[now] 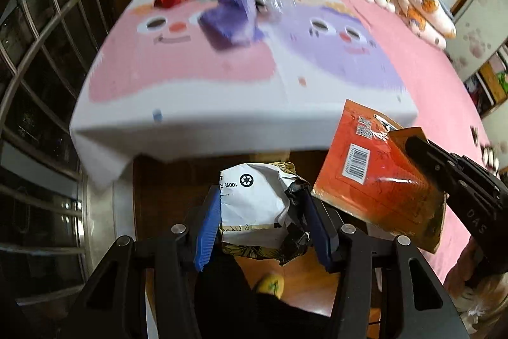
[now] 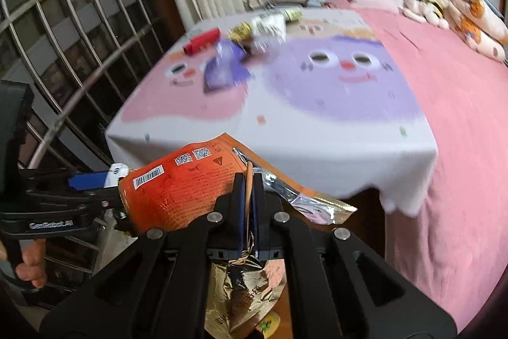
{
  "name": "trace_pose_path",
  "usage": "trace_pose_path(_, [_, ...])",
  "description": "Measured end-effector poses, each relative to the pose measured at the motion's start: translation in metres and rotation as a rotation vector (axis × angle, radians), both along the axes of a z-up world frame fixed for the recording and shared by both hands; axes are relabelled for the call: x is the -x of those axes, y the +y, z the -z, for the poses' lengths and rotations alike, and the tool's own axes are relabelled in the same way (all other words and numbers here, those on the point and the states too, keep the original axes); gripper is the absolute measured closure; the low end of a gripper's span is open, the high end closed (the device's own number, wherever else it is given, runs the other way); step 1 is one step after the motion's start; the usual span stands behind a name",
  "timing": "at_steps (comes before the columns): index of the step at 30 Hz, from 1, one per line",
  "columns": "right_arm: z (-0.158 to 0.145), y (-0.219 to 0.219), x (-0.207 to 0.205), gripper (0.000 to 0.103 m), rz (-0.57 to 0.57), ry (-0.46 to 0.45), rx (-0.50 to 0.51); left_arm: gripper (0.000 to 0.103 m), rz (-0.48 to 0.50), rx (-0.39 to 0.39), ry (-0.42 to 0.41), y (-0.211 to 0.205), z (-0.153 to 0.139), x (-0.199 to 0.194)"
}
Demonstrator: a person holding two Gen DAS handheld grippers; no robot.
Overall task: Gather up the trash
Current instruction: 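Lower the white wrapper and orange bag toward the bin with both tools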
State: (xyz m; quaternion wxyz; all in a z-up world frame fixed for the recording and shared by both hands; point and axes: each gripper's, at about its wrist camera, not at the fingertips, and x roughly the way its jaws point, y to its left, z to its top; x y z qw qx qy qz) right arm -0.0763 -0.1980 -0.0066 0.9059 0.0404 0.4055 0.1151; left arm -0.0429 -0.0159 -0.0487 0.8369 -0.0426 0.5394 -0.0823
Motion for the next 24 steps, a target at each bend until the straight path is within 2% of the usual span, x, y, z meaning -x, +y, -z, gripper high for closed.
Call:
trace_pose_path(6, [0.051,-0.012,0.024,0.101,0.101,0.08,0.014,0.052,0.036,-0.048,0.103,-0.015,0.054,0.027])
trace_pose_path(9, [0.083,-0.01,0.019,0.101,0.126,0.112,0.029,0.052,0.039,-0.045,0.141,-0.016,0.084,0.02])
trace_pose_path(14, [0.164,-0.002,0.01,0.101,0.167,0.159,0.081,0.052,0.067,-0.045,0.182,-0.027,0.152,0.014])
trace_pose_path(18, [0.238,0.008,-0.001,0.101,0.194,0.19,0.101,0.052,0.077,-0.043,0.219,-0.032,0.22,0.001])
trace_pose_path(24, [0.345,0.018,-0.023,0.101,0.236,0.193,0.077,0.052,0.102,-0.059,0.234,-0.036,0.317,-0.029])
